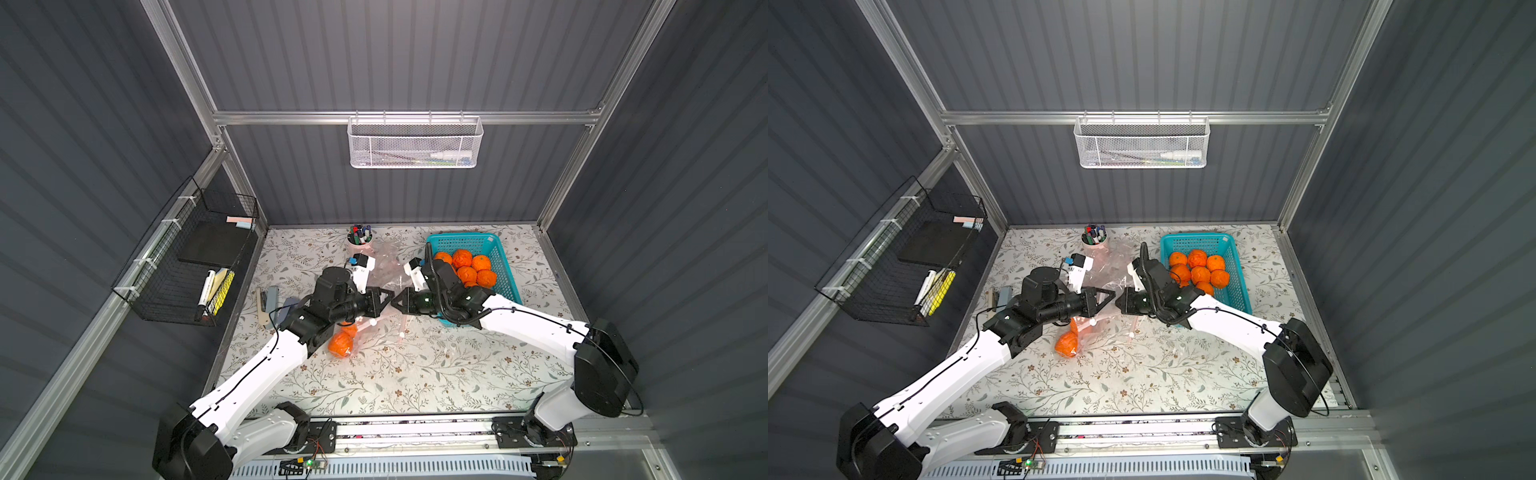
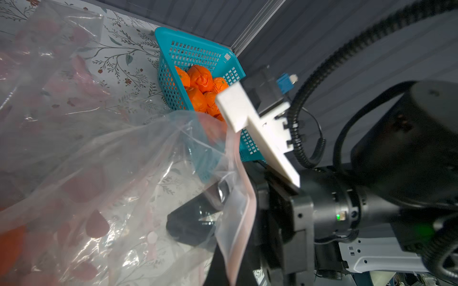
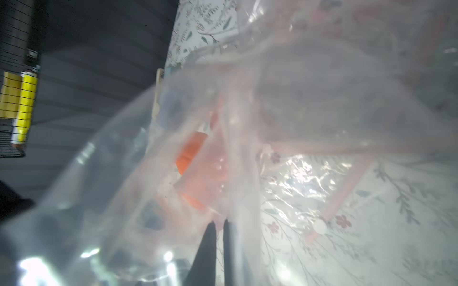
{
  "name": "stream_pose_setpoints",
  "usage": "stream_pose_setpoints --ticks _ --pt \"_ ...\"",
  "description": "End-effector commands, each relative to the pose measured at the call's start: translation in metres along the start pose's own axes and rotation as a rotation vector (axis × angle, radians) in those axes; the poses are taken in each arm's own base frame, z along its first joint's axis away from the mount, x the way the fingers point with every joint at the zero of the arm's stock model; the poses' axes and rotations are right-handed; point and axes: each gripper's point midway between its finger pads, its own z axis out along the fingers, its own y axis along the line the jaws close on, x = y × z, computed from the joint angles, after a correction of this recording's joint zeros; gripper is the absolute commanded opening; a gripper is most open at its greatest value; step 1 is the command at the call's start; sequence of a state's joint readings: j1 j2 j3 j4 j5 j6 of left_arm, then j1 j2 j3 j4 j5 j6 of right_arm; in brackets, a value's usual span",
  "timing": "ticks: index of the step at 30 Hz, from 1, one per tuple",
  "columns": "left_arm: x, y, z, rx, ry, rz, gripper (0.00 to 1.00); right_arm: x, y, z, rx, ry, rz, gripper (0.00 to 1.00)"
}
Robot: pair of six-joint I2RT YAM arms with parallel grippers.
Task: Open the zip-top bag and take out the orange
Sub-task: Place the zipper food storage bag at the center of the board, then adjust the zipper food storage bag at the center of the board.
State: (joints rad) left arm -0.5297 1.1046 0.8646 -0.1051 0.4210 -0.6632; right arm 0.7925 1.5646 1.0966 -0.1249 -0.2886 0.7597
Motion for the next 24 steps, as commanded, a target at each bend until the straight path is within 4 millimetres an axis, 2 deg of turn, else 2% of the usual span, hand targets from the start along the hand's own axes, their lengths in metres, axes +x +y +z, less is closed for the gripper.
stream_pose_setpoints --ticks 1,10,18,24 --pt "-0.003 -0.015 -0.004 0.052 -0.005 0.033 0.00 0.014 -0.014 0.001 0.043 0.018 0.017 0.12" --pt "-0.003 -0.009 -0.003 0.029 -0.012 0.031 0.02 0.007 0.004 -0.011 -0.004 -0.003 -0.050 0.13" --pt "-0.002 -0.008 -0.001 0.026 -0.004 0.038 0.00 -0.010 0.029 -0.021 -0.091 -0.064 -0.093 0.14" --pt "-0.007 -0.017 -0.003 0.054 -0.005 0.046 0.00 -0.028 0.016 -0.019 -0.041 -0.139 -0.024 0.18"
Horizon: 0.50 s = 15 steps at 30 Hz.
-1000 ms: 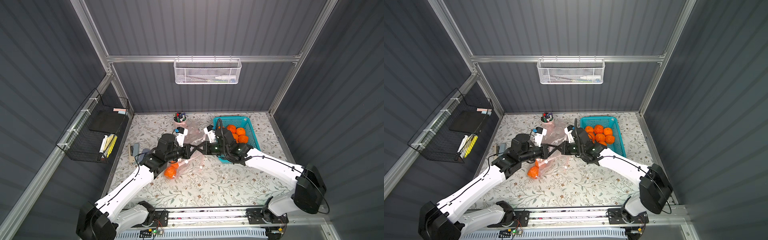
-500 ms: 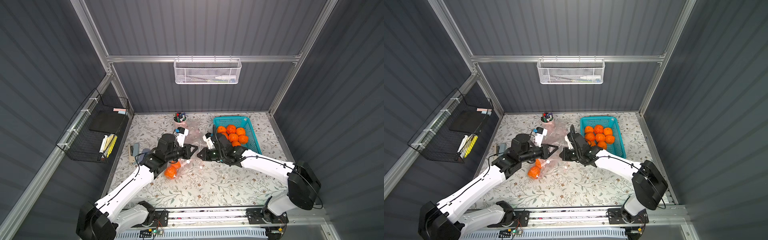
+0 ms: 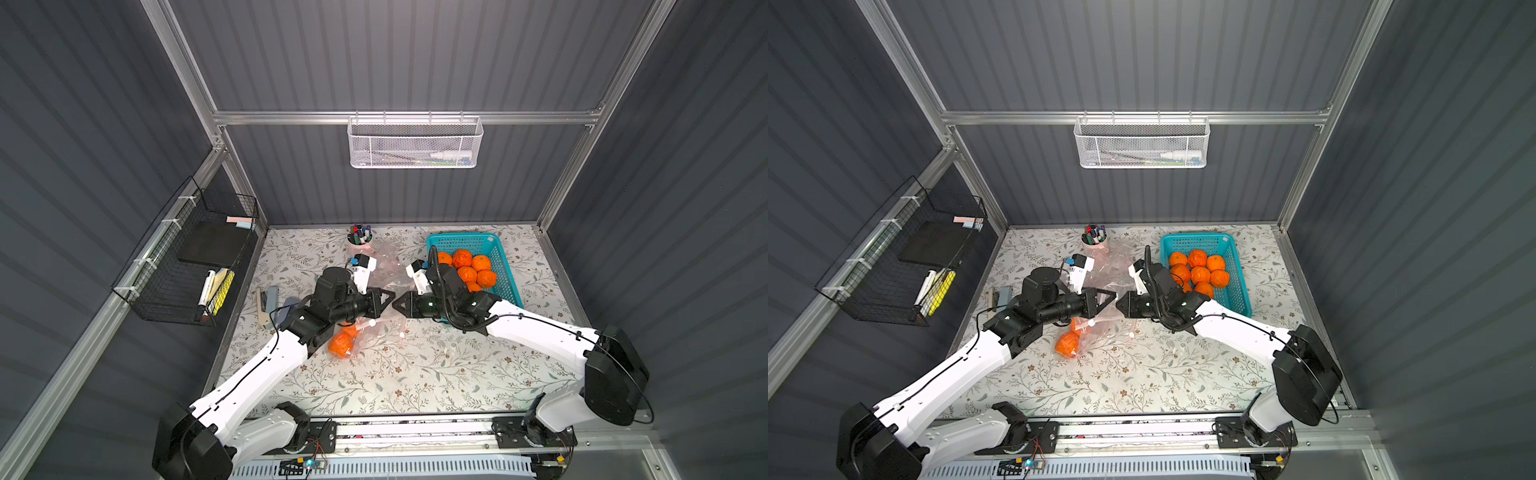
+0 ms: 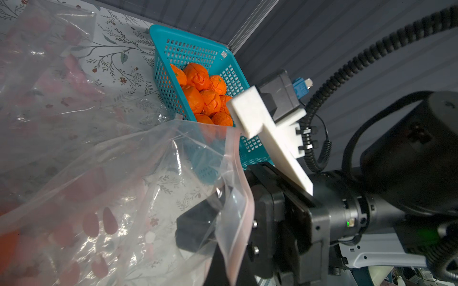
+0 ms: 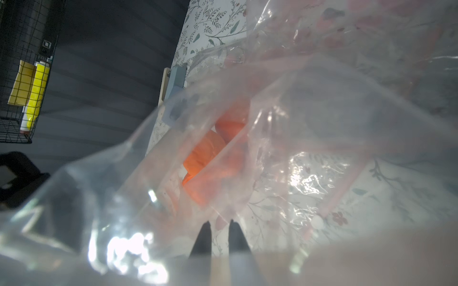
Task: Open the zip-top bag and take out the orange
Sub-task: Adjust the zipper food storage bag at the center of the board.
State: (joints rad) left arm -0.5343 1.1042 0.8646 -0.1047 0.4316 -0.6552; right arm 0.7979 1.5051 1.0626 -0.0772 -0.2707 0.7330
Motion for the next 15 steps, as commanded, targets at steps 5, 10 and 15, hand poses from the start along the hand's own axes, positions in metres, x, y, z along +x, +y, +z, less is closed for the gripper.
stream_pose_setpoints --ticks 5,10,15 --pt "-0.008 -0.022 -0.006 0.080 -0.005 0.038 0.02 -0.027 0.012 0.008 -0.053 -0.056 0.064 0.19" --pt "0.002 -0.021 -0.006 0.085 0.038 0.062 0.19 0.004 0.013 0.029 -0.127 0.099 0.069 0.18" --pt "-0.010 -0.009 -0.016 -0.032 0.004 0.088 0.72 0.028 -0.019 0.027 -0.042 0.116 0.062 0.17"
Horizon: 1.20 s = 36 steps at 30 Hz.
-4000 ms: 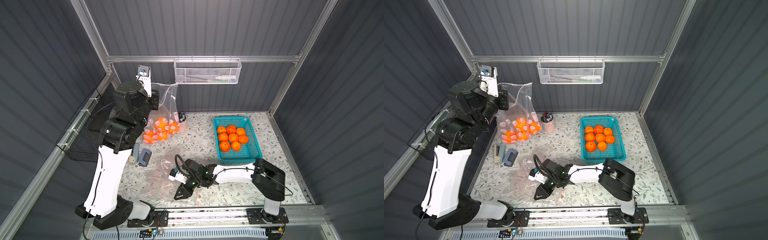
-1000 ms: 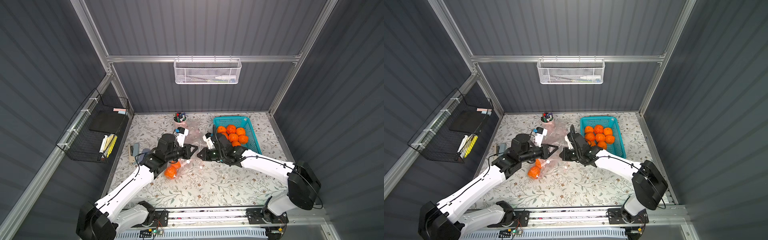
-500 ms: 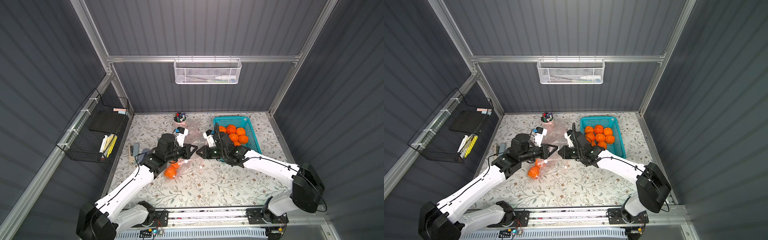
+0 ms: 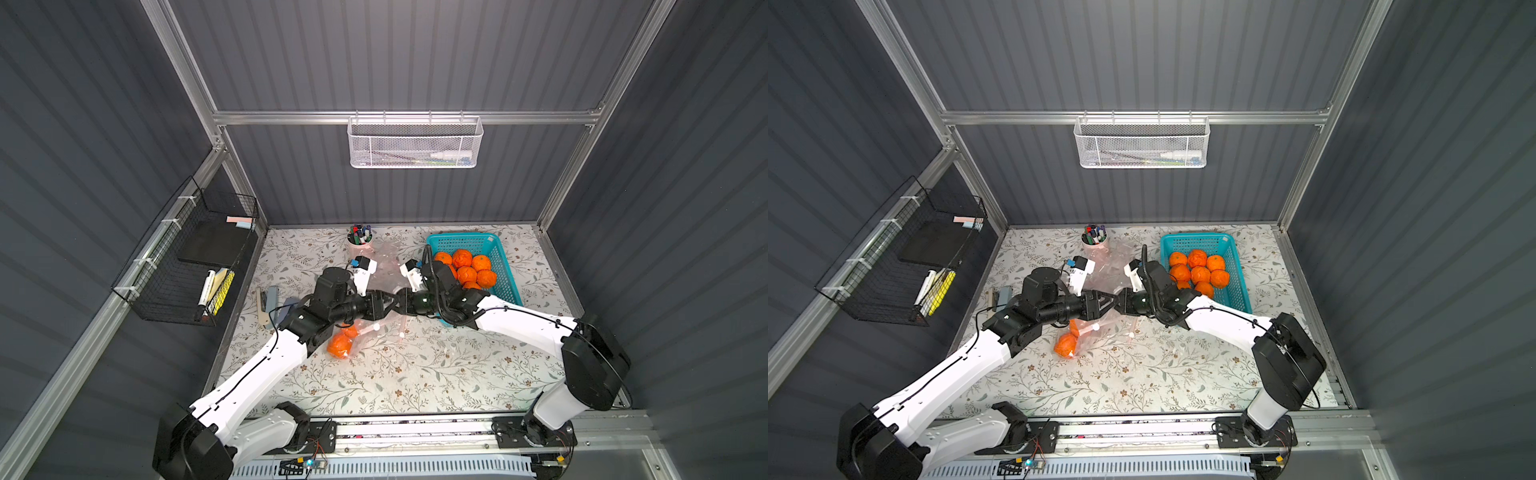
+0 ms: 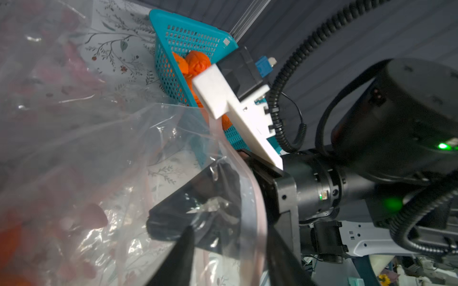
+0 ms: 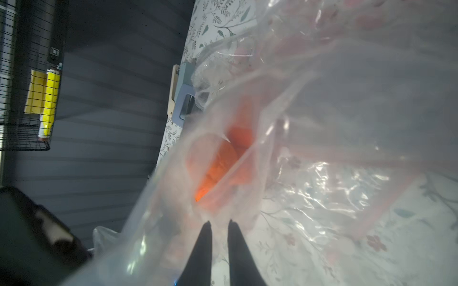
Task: Open the zip-top bag and take out the orange
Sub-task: Adjust the zipper food storage bag at the center of the board.
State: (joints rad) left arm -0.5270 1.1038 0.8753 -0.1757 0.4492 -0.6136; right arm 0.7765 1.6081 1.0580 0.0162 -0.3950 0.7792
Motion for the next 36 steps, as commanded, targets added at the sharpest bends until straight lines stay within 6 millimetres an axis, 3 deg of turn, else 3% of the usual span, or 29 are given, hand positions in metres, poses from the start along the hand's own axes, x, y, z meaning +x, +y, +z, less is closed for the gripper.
stream_pose_setpoints --ticks 1,3,6,11,14,16,22,29,36 --pt "-0.025 -0.007 -0.019 -0.073 -0.072 0.089 0.80 0.020 -0.021 -0.002 0.048 0.039 -0.005 0.17" --pt "-0.033 0.008 -0.029 -0.177 -0.108 0.106 0.86 0.027 -0.030 -0.006 0.071 0.046 -0.017 0.17" --pt "-0.035 0.037 -0.039 -0.332 -0.114 0.108 0.87 0.029 -0.034 -0.015 0.079 0.043 -0.046 0.16" --pt "-0.018 0.094 -0.041 -0.513 -0.090 0.062 0.84 0.023 -0.011 -0.032 0.009 0.013 -0.155 0.17" --pt "-0.002 0.125 -0.041 -0.602 -0.089 0.023 0.81 0.016 0.004 -0.034 -0.060 -0.021 -0.198 0.20" --pt "0.011 0.135 -0.035 -0.596 -0.083 0.001 0.78 0.013 0.011 -0.031 -0.097 -0.028 -0.208 0.23" --pt "0.042 0.125 -0.007 -0.397 -0.035 -0.026 0.67 0.008 0.028 -0.021 -0.199 -0.027 -0.228 0.29" --pt "0.060 0.120 0.002 -0.330 0.047 0.008 0.55 0.005 0.038 -0.011 -0.262 -0.002 -0.210 0.26" --pt "0.055 0.114 -0.004 -0.319 0.017 -0.005 0.58 0.020 0.002 0.006 -0.153 0.043 -0.182 0.21"
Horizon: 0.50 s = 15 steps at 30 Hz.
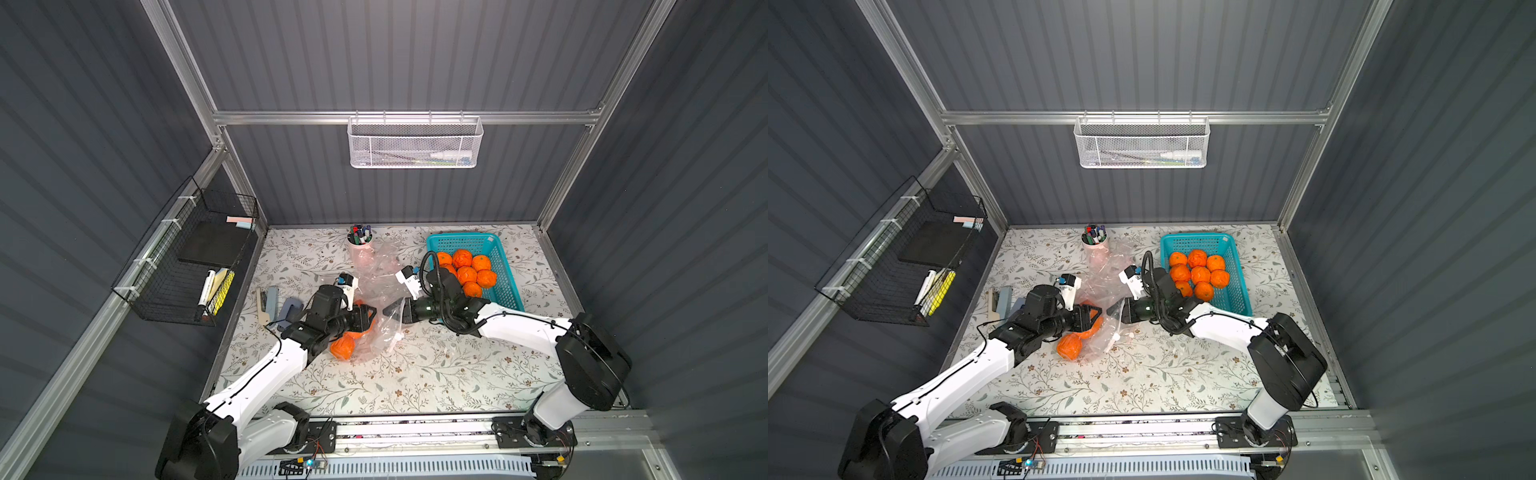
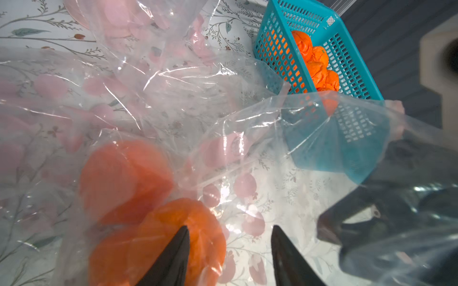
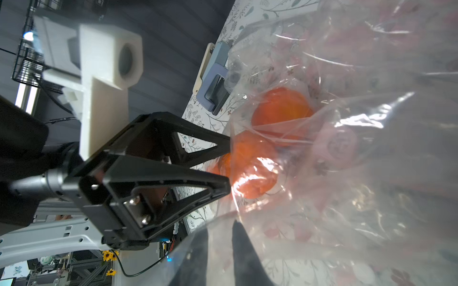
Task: Open the zip-top bag and take out the orange
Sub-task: Adjust the zipper food storage bag at the center of the board.
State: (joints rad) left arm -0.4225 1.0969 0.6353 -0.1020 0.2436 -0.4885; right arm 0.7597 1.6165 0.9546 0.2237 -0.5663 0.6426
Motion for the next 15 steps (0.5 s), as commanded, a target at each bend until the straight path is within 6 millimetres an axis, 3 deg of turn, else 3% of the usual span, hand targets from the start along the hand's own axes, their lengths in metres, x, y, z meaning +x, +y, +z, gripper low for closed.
stream_pose_setpoints --ticks 1,2,5,11,15 --pt "0.010 0.006 -0.005 -0.027 0.022 -0.018 0.67 0.009 -0.012 0.003 0.028 0.015 -0.006 0.21" --pt "0.006 0.011 -0.009 -0.066 0.005 -0.027 0.76 0.014 -0.015 0.003 0.030 0.025 -0.008 0.21" --pt "-0.001 0.035 -0.023 -0.224 -0.039 -0.060 0.87 0.029 -0.023 0.002 0.037 0.052 -0.021 0.20" --pt "0.014 0.069 -0.042 -0.400 -0.066 -0.136 0.90 0.048 -0.029 -0.006 0.024 0.062 -0.063 0.20" --pt "0.020 0.070 -0.036 -0.374 -0.077 -0.167 0.90 0.052 -0.026 -0.013 0.021 0.057 -0.105 0.21"
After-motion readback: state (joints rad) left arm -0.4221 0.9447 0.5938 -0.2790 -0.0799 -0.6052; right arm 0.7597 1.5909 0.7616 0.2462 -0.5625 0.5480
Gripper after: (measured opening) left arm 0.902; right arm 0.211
